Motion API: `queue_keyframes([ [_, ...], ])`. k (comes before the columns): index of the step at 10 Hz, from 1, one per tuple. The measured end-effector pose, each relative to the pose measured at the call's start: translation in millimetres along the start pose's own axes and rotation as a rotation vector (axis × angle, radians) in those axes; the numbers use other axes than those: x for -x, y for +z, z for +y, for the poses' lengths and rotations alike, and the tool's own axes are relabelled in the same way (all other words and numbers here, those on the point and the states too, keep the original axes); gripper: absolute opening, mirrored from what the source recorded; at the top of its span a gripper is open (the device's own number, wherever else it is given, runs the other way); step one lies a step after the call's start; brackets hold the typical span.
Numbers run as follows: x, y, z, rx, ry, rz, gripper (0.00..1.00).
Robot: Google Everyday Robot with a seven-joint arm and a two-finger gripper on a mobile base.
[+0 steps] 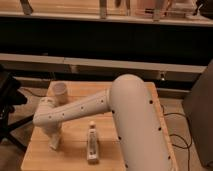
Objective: Wipe the white sponge on the table
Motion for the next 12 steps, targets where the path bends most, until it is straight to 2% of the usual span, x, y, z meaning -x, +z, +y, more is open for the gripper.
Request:
queue_keyframes([
  [2, 0, -5, 19, -0.005, 0.031, 0.021, 0.00],
  [6, 8, -13, 65, -0.022, 0.088, 0.026, 0.00],
  [10, -6, -15, 75, -0.034, 0.138, 0.036, 0.00],
  [12, 0, -16, 87, -0.037, 0.150, 0.036, 0.00],
])
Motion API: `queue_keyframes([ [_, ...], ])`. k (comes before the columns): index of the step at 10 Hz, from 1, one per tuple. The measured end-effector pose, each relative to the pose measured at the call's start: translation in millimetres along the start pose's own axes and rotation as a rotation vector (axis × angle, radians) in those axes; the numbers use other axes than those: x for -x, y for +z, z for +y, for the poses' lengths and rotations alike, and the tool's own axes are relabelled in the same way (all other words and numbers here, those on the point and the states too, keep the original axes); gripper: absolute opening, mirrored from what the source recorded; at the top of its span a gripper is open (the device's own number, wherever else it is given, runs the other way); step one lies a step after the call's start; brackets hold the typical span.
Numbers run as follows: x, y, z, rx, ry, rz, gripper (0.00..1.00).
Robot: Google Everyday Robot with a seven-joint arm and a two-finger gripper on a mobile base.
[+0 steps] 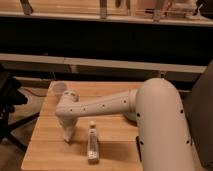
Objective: Wipe the white sponge on the table
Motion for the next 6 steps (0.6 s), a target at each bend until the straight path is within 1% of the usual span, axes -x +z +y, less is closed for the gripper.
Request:
queue_keyframes([
  [2, 0, -4, 26, -0.008, 0.037, 0.005, 0.00],
  [3, -3, -5, 32, -0.014, 0.053, 0.007, 0.00],
  [5, -6, -5, 34, -0.021, 0.072, 0.007, 0.00],
  [6, -7, -7, 41, -0.025, 0.094, 0.009, 0.00],
])
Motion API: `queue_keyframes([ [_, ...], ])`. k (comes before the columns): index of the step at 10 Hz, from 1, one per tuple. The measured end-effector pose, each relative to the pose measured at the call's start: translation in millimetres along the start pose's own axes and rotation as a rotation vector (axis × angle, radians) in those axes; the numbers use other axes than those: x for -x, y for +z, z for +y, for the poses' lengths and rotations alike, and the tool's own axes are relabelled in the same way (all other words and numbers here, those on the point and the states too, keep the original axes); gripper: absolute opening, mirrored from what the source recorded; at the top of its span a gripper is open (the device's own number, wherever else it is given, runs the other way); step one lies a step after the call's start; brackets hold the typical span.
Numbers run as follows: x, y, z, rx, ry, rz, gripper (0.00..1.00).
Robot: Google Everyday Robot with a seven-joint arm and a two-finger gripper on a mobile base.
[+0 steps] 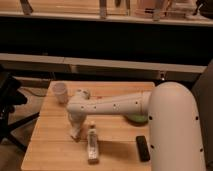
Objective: Wipe the white sponge on the table
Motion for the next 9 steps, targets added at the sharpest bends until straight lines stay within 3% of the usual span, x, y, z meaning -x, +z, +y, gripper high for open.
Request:
queue_keyframes([
  [4, -7, -12, 33, -0.008, 0.040, 0.007, 0.00],
  [9, -19, -8, 11, -0.011, 0.059, 0.003, 0.00],
])
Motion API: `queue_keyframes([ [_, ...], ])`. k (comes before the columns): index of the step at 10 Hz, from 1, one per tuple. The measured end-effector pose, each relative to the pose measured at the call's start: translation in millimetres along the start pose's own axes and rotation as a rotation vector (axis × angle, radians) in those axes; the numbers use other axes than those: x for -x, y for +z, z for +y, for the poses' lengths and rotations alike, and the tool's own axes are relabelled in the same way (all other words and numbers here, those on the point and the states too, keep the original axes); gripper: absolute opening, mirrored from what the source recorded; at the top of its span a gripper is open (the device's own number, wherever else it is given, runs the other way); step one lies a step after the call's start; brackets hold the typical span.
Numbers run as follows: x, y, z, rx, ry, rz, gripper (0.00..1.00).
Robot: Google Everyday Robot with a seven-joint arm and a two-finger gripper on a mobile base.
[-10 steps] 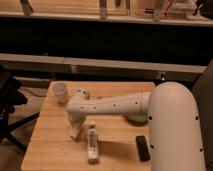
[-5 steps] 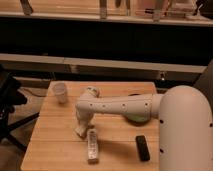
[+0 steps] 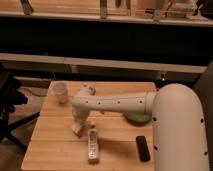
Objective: Wipe the white sponge on the table
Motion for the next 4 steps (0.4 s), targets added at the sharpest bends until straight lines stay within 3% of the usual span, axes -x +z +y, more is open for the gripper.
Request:
queue_keyframes([
  [4, 0, -10, 44, 0.000, 0.011, 0.001, 0.00],
])
